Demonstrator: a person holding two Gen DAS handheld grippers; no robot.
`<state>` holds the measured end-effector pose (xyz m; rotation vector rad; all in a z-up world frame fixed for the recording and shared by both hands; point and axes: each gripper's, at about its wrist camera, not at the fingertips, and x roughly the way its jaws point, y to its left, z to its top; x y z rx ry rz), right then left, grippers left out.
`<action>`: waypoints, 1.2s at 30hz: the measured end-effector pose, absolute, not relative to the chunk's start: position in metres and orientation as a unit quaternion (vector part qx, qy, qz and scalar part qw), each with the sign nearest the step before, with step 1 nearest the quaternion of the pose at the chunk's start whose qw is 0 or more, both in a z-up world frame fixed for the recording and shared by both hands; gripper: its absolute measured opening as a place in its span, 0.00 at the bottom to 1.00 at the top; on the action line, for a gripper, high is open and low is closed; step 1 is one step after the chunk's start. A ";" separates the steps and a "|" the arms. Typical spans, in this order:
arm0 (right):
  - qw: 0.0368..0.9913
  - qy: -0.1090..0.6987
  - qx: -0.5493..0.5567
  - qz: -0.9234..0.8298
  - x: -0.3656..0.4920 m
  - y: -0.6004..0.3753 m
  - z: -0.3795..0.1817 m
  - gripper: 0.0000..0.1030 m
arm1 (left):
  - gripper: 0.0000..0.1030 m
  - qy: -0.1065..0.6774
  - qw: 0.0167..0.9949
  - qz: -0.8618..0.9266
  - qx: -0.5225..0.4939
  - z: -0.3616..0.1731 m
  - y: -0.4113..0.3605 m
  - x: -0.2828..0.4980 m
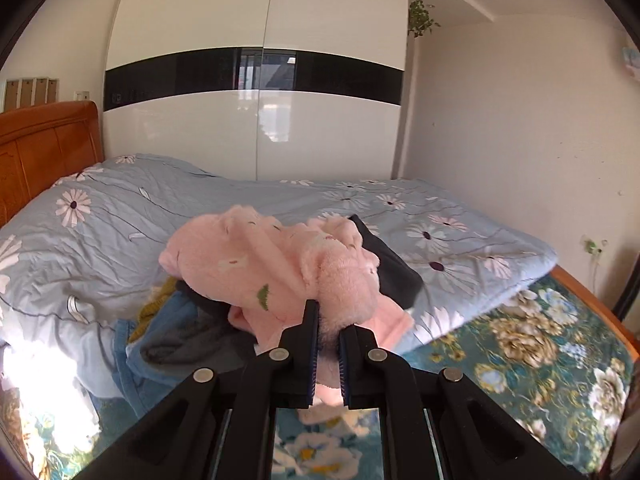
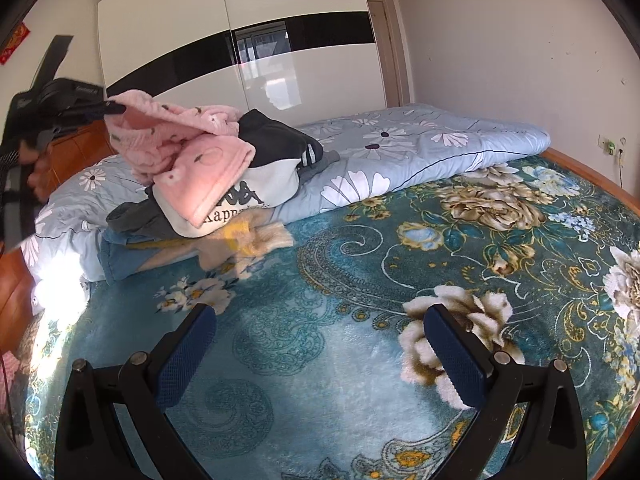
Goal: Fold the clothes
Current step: 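Grasp the pink fleece blanket on the pile with the left gripper, then grasp a pink blanket edge with the right gripper while the left gripper holds it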
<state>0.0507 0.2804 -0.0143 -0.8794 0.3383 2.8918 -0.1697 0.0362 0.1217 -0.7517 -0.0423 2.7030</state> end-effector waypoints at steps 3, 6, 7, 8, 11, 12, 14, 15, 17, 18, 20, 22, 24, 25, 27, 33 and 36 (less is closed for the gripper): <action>0.021 0.124 -0.282 0.951 0.060 0.268 -0.007 1.00 | 0.09 -0.022 0.210 0.942 -0.261 0.114 0.013 -0.102; -0.023 0.169 -0.279 0.945 0.064 0.261 -0.002 1.00 | 0.09 -0.025 0.258 0.930 -0.261 0.108 0.002 -0.045; -0.040 0.191 -0.280 0.940 0.065 0.260 -0.002 1.00 | 0.09 -0.031 0.279 0.924 -0.260 0.109 0.000 -0.025; -0.056 0.212 -0.280 0.934 0.066 0.260 -0.001 1.00 | 0.09 -0.031 0.297 0.920 -0.253 0.111 0.001 -0.004; -0.088 0.271 -0.283 0.916 0.067 0.261 -0.005 1.00 | 0.09 -0.070 0.374 0.888 -0.258 0.114 0.003 0.036; -0.083 0.286 -0.285 0.911 0.069 0.265 -0.008 1.00 | 0.09 -0.071 0.397 0.875 -0.267 0.113 0.009 0.044; -0.072 0.314 -0.289 0.901 0.073 0.273 -0.014 1.00 | 0.09 -0.063 0.435 0.854 -0.277 0.113 0.023 0.061; -0.060 0.319 -0.290 0.900 0.077 0.279 -0.017 1.00 | 0.09 -0.056 0.452 0.846 -0.277 0.112 0.030 0.068; -0.036 0.329 -0.290 0.898 0.085 0.292 -0.021 1.00 | 0.09 -0.061 0.487 0.824 -0.282 0.109 0.045 0.072; -0.025 0.333 -0.286 0.898 0.090 0.299 -0.021 1.00 | 0.09 -0.062 0.497 0.816 -0.288 0.107 0.054 0.072; -0.008 0.335 -0.275 0.901 0.099 0.311 -0.019 1.00 | 0.12 -0.064 0.517 0.799 -0.299 0.102 0.071 0.071; 0.012 0.331 -0.269 0.904 0.107 0.321 -0.017 1.00 | 0.13 -0.030 0.495 0.809 -0.315 0.091 0.090 0.070; 0.033 0.320 -0.268 0.908 0.116 0.329 -0.015 1.00 | 0.14 -0.021 0.470 0.808 -0.354 0.072 0.098 0.062; 0.047 0.312 -0.269 0.910 0.120 0.331 -0.015 1.00 | 0.16 -0.031 0.468 0.797 -0.381 0.061 0.097 0.056; 0.063 0.297 -0.277 0.912 0.125 0.336 -0.017 1.00 | 0.38 -0.041 0.456 0.776 -0.434 0.039 0.094 0.049; 0.038 0.259 -0.323 0.910 0.129 0.332 -0.031 1.00 | 0.55 -0.038 0.399 0.777 -0.486 0.010 0.050 0.055; 0.017 0.273 -0.350 0.896 0.134 0.327 -0.048 1.00 | 0.58 -0.067 0.353 0.793 -0.492 0.003 0.014 0.045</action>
